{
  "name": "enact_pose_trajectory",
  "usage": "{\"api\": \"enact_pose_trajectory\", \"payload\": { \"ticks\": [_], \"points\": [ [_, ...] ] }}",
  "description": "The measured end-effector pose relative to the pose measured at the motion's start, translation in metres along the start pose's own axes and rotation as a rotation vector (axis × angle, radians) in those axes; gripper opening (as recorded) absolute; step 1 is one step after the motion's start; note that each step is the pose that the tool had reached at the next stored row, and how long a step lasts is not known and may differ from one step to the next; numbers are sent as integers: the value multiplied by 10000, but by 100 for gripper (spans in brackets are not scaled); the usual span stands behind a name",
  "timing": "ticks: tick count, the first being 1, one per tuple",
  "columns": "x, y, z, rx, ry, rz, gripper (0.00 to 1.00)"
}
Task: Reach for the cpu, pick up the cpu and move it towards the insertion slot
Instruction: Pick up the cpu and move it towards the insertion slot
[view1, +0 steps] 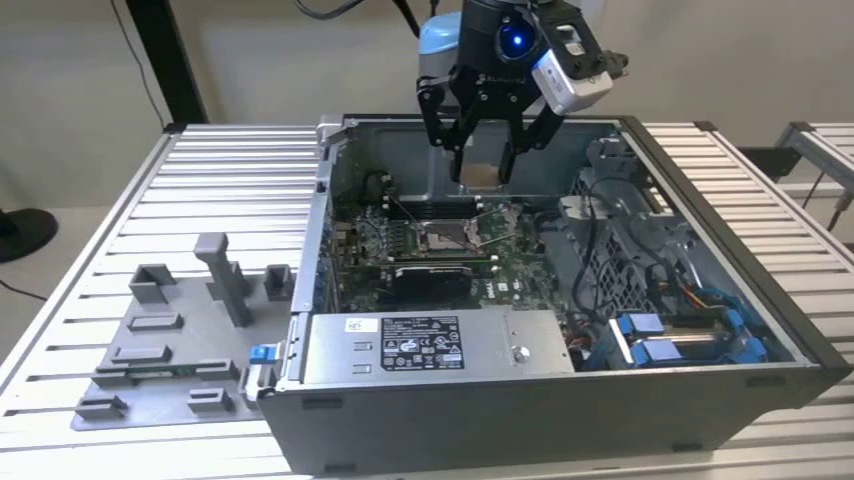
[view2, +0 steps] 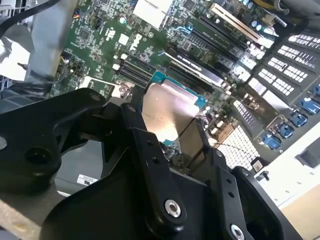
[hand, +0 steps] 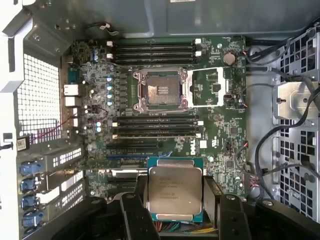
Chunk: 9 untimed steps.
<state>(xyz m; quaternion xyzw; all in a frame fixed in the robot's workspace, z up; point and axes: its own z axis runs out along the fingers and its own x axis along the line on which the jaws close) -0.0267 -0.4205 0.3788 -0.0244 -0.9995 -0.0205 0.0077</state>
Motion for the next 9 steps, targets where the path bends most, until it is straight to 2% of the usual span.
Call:
{"api": "enact_pose_trajectory", "payload": {
  "ticks": [9],
  "points": [
    [3,64,6,-1,-1,16,0]
  ]
}}
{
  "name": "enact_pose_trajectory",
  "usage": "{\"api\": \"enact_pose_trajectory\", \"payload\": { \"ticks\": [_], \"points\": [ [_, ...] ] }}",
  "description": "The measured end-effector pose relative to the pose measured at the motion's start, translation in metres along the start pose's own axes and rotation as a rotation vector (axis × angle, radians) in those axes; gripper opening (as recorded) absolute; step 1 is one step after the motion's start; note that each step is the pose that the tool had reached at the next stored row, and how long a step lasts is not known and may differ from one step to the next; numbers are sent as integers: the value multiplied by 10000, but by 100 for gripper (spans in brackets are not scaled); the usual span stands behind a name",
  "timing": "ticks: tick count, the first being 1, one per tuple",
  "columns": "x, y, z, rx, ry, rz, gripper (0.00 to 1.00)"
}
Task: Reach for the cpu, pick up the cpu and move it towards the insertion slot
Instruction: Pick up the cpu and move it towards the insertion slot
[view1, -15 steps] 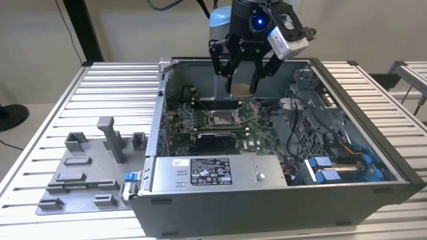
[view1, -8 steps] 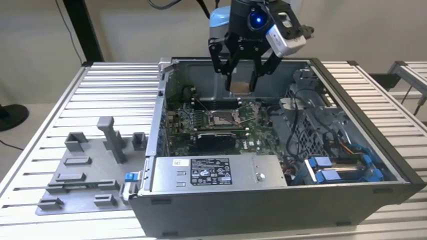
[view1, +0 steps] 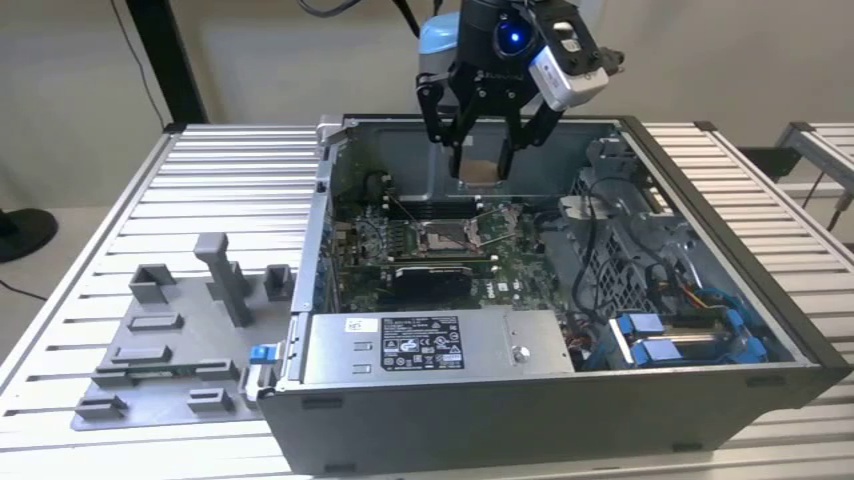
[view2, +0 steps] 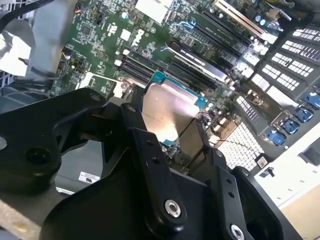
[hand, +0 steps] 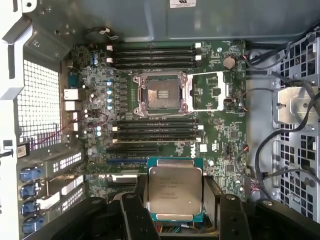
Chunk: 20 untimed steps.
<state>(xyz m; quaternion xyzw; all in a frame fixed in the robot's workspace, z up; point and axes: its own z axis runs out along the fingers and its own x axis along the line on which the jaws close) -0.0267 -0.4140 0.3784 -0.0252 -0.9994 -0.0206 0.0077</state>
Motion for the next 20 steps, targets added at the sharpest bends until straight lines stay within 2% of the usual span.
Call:
{"api": "enact_pose_trajectory", "payload": {
  "ticks": [4,6,10,14,20],
  "points": [
    [1,24,3,0,0,4,0],
    [2,67,9,1,-1,13,0],
    [3,116,15,1,0,21,0],
    [6,199,25,-1,-1,36,0],
    [14,360,44,0,-2,55,0]
  ]
}}
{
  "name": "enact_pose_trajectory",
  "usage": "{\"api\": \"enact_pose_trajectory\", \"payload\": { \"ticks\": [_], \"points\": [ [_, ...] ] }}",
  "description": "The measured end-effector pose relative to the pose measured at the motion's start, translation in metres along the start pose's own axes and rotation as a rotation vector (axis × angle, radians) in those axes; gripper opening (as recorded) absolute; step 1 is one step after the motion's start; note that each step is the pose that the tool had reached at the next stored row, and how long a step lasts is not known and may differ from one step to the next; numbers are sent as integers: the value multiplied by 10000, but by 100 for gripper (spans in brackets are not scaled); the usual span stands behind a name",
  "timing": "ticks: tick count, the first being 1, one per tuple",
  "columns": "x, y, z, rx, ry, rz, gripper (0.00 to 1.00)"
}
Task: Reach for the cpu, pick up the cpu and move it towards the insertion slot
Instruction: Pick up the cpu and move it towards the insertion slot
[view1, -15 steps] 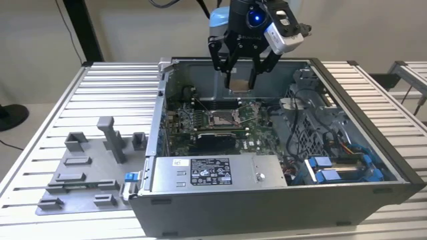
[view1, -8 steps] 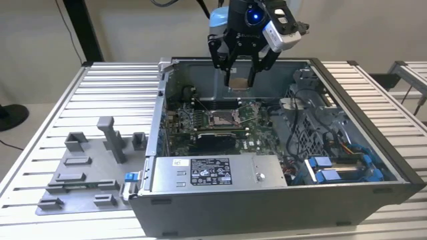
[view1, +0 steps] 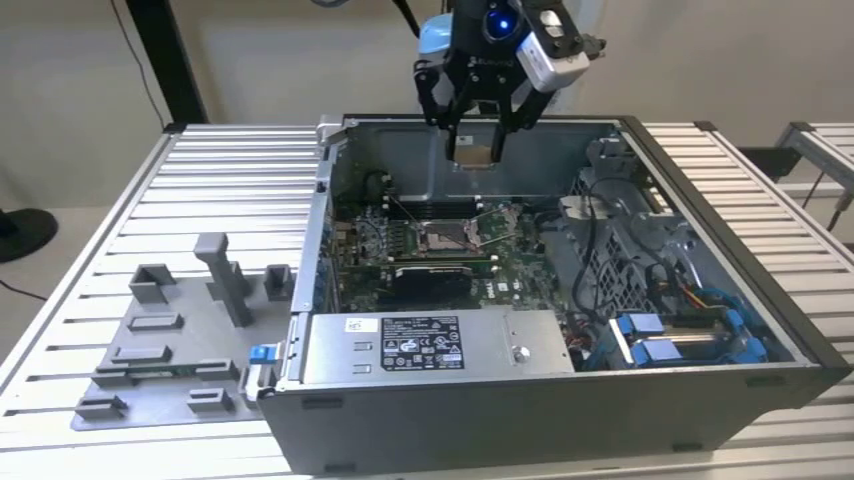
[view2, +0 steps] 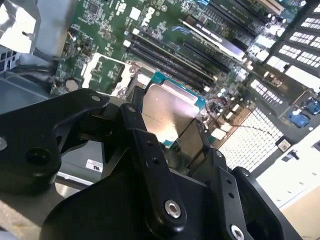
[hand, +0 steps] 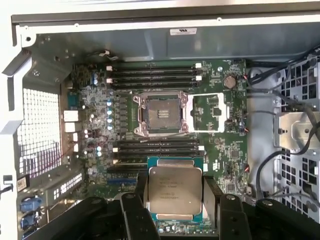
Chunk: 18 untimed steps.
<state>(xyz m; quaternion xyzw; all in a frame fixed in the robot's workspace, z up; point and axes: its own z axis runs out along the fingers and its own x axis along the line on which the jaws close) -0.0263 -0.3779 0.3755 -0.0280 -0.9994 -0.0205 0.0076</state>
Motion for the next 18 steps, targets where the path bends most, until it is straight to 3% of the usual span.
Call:
{"api": "enact_pose_trajectory", "payload": {
  "ticks": [12,18],
  "points": [
    [29,304,39,2,-5,23,0],
    [68,405,59,10,-20,22,0]
  ]
}}
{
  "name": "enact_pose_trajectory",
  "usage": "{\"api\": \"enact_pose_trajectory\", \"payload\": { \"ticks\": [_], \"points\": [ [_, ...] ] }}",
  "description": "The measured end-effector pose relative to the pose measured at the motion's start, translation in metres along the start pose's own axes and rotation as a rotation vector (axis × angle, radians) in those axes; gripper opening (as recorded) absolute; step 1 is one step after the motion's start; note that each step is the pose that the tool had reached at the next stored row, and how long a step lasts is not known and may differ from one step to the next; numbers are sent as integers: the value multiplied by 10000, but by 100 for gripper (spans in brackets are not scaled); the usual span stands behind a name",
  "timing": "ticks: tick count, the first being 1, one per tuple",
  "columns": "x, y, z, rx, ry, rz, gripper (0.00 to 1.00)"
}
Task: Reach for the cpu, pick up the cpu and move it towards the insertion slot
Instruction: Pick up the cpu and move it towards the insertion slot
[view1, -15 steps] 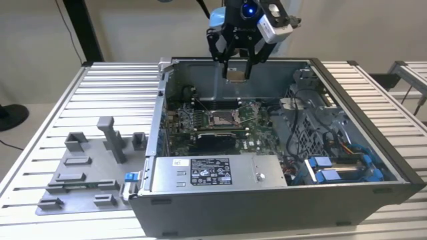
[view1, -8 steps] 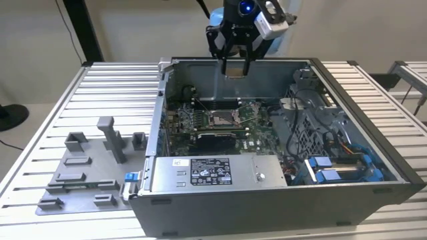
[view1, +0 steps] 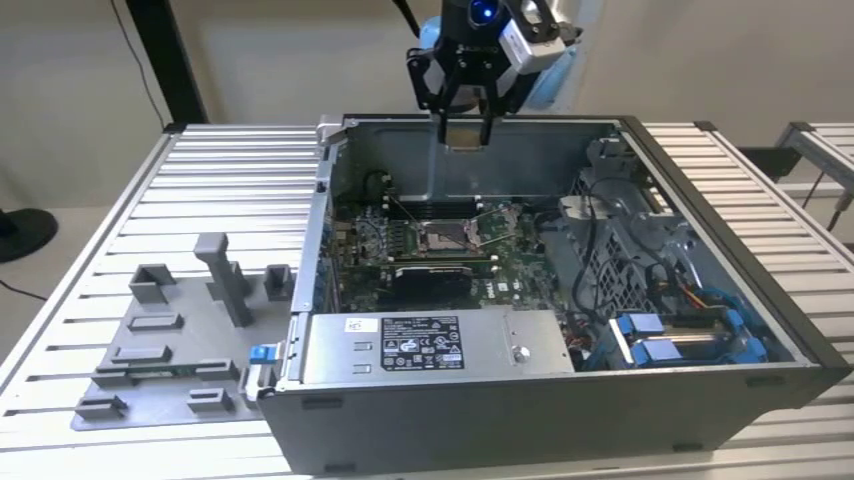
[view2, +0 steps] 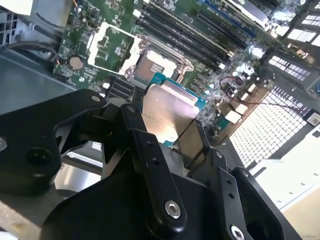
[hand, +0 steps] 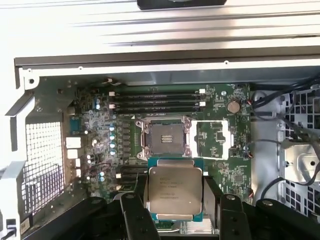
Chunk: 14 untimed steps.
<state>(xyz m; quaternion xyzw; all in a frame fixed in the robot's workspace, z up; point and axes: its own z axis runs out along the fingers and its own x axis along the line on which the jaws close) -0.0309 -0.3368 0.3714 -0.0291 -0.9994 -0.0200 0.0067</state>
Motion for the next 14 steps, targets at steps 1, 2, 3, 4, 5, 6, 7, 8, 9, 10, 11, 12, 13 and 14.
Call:
{"api": "enact_pose_trajectory", "payload": {
  "ticks": [1,2,3,4,5,6,7,8,9,10,11,12,13,14],
  "points": [
    [3,11,1,0,-1,0,0],
    [4,18,2,0,-1,0,0],
    [4,19,2,1,0,0,0],
    [4,19,2,1,0,-2,0],
    [5,19,3,0,-1,0,0],
    [4,20,2,1,0,0,0],
    [5,20,3,1,-1,0,0],
    [4,20,2,1,0,0,0],
    [5,20,2,1,0,0,0],
    [5,20,2,2,0,0,0],
    [4,20,2,1,0,0,0],
    [4,20,2,2,0,0,0],
    [4,20,2,2,0,-1,0],
    [5,20,2,2,0,0,0]
  ]
}}
